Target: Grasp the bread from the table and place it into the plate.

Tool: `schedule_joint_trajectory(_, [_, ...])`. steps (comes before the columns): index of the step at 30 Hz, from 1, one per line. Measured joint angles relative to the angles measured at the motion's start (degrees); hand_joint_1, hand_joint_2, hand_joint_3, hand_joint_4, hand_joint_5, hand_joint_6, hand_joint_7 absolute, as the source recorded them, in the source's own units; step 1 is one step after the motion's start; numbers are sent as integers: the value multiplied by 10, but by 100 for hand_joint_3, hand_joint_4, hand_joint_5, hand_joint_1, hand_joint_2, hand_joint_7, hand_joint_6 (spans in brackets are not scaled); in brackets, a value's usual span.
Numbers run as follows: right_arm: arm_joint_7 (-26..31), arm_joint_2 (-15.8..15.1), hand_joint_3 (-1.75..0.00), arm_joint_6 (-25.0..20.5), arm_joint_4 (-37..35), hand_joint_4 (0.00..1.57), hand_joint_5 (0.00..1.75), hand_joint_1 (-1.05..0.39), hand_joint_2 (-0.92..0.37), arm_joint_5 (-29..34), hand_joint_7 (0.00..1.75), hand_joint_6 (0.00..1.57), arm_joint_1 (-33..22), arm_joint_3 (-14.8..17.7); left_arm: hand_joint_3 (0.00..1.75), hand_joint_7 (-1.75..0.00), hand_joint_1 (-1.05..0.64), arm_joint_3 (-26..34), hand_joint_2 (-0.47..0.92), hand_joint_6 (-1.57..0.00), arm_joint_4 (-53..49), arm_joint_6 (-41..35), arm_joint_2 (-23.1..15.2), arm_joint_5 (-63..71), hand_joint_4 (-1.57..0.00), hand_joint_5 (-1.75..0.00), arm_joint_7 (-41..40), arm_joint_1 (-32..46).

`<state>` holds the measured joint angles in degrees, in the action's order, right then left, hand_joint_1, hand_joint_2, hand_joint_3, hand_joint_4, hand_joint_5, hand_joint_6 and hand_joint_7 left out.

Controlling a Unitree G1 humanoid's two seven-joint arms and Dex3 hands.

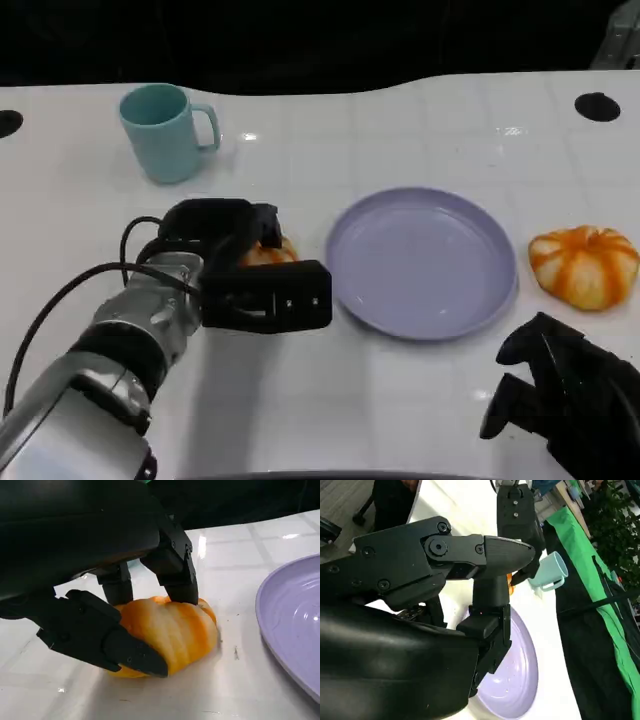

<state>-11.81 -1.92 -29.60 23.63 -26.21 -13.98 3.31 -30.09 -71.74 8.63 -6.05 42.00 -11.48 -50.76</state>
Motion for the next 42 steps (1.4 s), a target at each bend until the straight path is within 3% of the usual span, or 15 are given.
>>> schedule_joint_trajectory(1, [0, 0, -44, 0, 0, 66, 175, -43, -92, 0, 157, 54, 0, 0, 29, -81, -19, 0, 92, -81, -1, 0, 0, -1, -70, -173, -1, 0])
schedule_joint_trajectory(5, [0, 0, -44, 0, 0, 66, 175, -43, -92, 0, 157, 53, 0, 0, 30, -114, -24, 0, 92, -71, -5, 3, 0, -1, -74, -175, -15, 1])
schedule_joint_trajectory(7, [0, 0, -44, 0, 0, 66, 175, -42, -92, 0, 158, 53, 0, 1, 26, -105, -24, -2, 92, -70, -6, 5, 1, 0, -76, -175, -31, 2])
schedule_joint_trajectory(8, [0, 0, -44, 0, 0, 66, 175, -42, -92, 0, 158, 53, 0, 1, 31, -126, -23, -3, 92, -65, -7, 6, 1, 0, -78, -175, -38, 2])
schedule_joint_trajectory(13, [1, 1, -42, 0, -1, 67, 175, -42, -92, 0, 158, 55, 1, 2, 30, -171, -15, 5, 91, -56, -6, -1, 8, -3, -85, -175, -76, 2])
schedule_joint_trajectory(17, [5, 1, -41, 0, -1, 67, 175, -42, -92, 0, 158, 55, 1, 2, 34, -174, -14, 33, 91, -56, 5, 3, 14, -34, -88, -175, -98, -2])
schedule_joint_trajectory(19, [5, 1, -41, 0, -1, 67, 175, -42, -92, 0, 158, 55, 1, 2, 65, -175, -15, 43, 76, -58, 10, 7, 16, -48, -89, -175, -100, -10])
schedule_joint_trajectory(21, [5, 1, -41, 0, -2, 67, 175, -42, -92, 0, 158, 55, 1, 2, 75, -175, -15, 51, 72, -58, 14, 17, 16, -55, -89, -175, -100, -21])
schedule_joint_trajectory(32, [5, 1, -43, 0, -2, 65, 175, -42, -92, 3, 158, 53, 2, -5, 82, -175, -20, 53, 63, -63, 38, 38, 34, -69, -92, -175, -65, -70])
schedule_joint_trajectory(34, [5, 1, -43, 1, -2, 65, 175, -42, -92, 3, 158, 52, 2, -7, 75, -96, -20, 52, 63, -78, 39, 45, 40, -69, -92, -175, -59, -75])
schedule_joint_trajectory(35, [5, 1, -43, 1, -1, 65, 175, -42, -92, 4, 158, 52, 2, -8, 73, -82, -20, 51, 63, -82, 39, 44, 44, -69, -92, -175, -55, -77])
schedule_joint_trajectory(36, [5, 1, -43, 1, -1, 65, 175, -42, -92, 4, 158, 52, 1, -8, 80, -124, -20, 50, 59, -74, 39, 43, 48, -69, -92, -175, -49, -79])
schedule_joint_trajectory(37, [5, 1, -43, 1, -1, 64, 175, -42, -92, 4, 159, 52, 1, -9, 88, -153, -19, 50, 55, -69, 40, 43, 52, -69, -93, -175, -45, -80])
schedule_joint_trajectory(38, [5, 1, -43, 1, -1, 64, 175, -42, -92, 4, 159, 51, 1, -9, 91, -164, -19, 49, 53, -65, 41, 43, 57, -69, -93, -175, -43, -81])
schedule_joint_trajectory(42, [5, 1, -43, 1, -1, 63, 175, -42, -92, 4, 159, 51, 1, -12, 94, -174, -22, 41, 52, -61, 43, 43, 83, -68, -92, -175, -25, -83])
